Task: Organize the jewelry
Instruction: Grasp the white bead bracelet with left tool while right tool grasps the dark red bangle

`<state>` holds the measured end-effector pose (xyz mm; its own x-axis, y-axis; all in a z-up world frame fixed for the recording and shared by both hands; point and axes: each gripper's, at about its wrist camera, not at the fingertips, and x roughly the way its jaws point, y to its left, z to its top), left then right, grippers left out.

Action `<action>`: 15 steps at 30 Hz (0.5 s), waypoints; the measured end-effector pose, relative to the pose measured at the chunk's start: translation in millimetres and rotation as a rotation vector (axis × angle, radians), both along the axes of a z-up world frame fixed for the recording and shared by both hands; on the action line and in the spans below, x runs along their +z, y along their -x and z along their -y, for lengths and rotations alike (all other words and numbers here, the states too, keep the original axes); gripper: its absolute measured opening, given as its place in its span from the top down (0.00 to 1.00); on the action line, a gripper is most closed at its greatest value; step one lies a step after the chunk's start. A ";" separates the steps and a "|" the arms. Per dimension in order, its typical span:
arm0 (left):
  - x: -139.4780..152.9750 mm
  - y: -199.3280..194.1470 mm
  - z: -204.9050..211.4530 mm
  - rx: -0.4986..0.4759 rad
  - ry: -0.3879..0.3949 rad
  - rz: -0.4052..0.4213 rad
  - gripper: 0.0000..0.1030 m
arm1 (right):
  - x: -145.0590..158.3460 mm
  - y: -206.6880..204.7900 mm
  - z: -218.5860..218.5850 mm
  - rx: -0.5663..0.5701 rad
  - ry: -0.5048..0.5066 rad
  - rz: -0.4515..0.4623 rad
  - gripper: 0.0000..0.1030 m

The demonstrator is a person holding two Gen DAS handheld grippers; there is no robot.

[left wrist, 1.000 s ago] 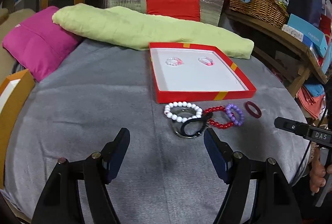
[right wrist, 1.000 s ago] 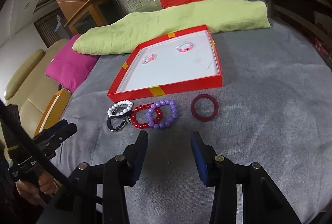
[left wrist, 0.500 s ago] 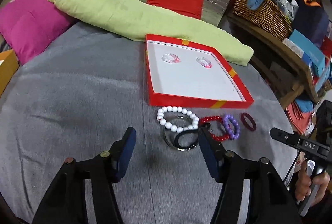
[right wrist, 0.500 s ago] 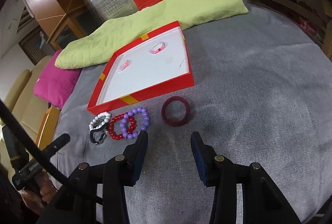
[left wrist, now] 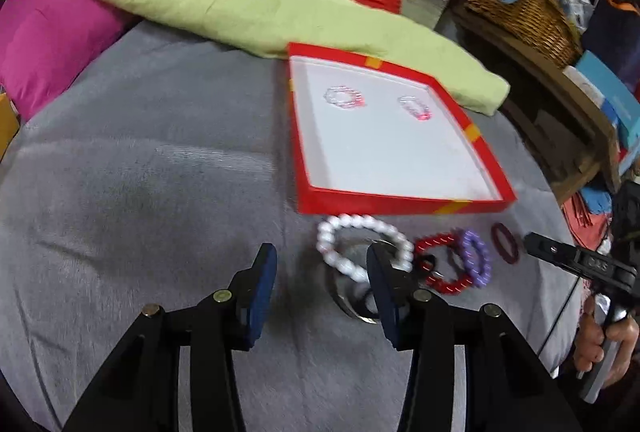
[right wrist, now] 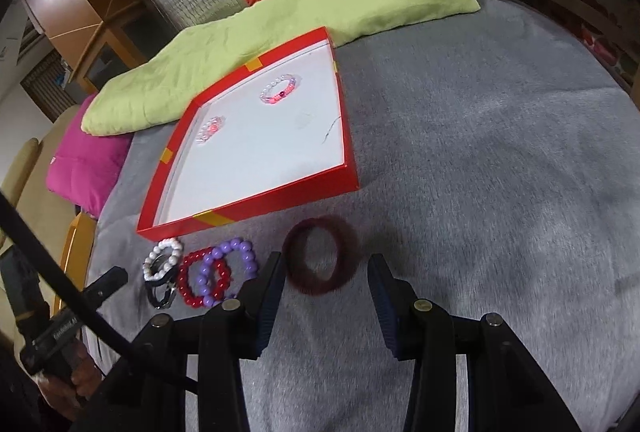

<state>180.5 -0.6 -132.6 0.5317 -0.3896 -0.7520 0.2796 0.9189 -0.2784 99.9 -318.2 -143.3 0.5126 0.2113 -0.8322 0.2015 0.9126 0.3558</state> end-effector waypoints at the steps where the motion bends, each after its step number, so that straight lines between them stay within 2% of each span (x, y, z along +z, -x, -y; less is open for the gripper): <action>1: -3.6 -5.6 0.9 -0.003 -0.005 -0.015 0.54 | -1.1 -1.3 0.5 -0.002 0.007 -0.007 0.56; 4: -11.2 -18.6 5.1 -0.036 0.024 -0.059 0.69 | -8.3 -8.1 -0.3 -0.005 0.026 -0.038 0.58; 6: -13.1 -21.9 9.3 -0.048 0.015 -0.065 0.71 | -11.2 -11.5 -2.3 -0.002 0.044 -0.045 0.60; 8: -14.7 -22.9 14.8 -0.076 0.021 -0.082 0.79 | -11.2 -13.3 -4.9 0.008 0.060 -0.042 0.60; 12: -17.1 -21.4 23.3 -0.100 -0.014 -0.084 0.80 | -13.9 -16.6 -14.1 0.031 0.105 -0.045 0.69; 15: -19.8 -21.5 27.0 -0.097 -0.033 -0.088 0.80 | -14.3 -16.9 -27.0 0.069 0.171 -0.039 0.81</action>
